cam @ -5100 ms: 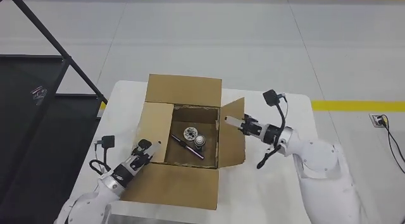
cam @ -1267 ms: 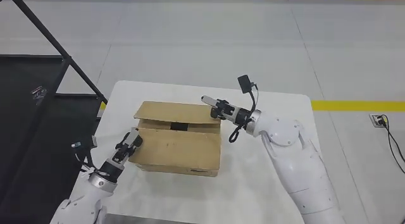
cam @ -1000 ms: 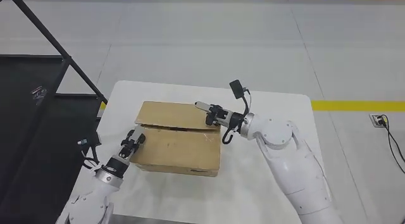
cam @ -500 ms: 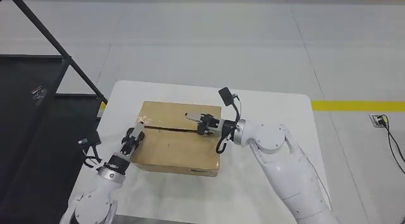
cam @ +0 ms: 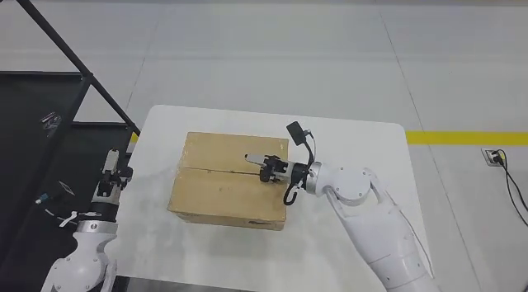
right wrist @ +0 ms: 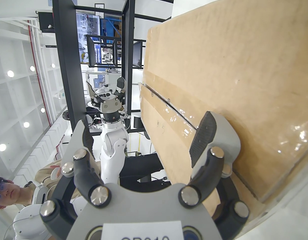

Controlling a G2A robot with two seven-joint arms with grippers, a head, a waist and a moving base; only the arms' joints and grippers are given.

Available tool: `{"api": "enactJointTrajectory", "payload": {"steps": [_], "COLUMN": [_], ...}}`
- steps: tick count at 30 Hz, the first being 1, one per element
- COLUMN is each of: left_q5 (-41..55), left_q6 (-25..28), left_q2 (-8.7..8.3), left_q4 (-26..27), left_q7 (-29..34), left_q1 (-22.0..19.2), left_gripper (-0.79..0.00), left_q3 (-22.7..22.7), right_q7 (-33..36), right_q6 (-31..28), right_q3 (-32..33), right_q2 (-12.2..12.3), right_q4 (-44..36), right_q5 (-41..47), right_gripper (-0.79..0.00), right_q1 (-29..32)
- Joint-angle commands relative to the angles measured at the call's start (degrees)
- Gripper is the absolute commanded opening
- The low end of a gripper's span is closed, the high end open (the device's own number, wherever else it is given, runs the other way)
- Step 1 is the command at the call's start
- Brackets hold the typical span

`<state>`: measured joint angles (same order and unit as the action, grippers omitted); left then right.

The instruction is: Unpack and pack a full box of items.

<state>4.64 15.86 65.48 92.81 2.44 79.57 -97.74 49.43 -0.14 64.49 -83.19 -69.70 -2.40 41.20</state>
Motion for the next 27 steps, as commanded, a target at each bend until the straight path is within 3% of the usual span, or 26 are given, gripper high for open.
{"api": "enactJointTrajectory", "payload": {"steps": [1,10,19,27], "left_q5": [-0.04,1.73,2.42,6.93], "left_q6": [0.02,-1.66,-6.00,-9.44], "left_q2": [0.00,0.13,0.51,1.77], "left_q4": [0.06,-0.76,-7.41,-13.95], "left_q7": [-0.17,1.49,7.39,4.62], "left_q1": [-0.02,0.45,2.02,-4.63], "left_gripper": [0.000,0.000,0.000,0.000], "left_q3": [0.09,0.84,4.15,8.57], "right_q7": [0.00,0.00,0.00,0.00], "right_q6": [0.01,0.01,0.01,0.01], "right_q3": [0.01,0.01,0.01,0.01], "right_q2": [0.00,0.00,0.00,0.00], "right_q4": [-0.02,-0.02,-0.02,-0.02], "right_q5": [0.06,0.06,0.06,0.06], "right_gripper": [0.000,0.000,0.000,0.000], "right_q1": [0.01,0.01,0.01,0.01]}}
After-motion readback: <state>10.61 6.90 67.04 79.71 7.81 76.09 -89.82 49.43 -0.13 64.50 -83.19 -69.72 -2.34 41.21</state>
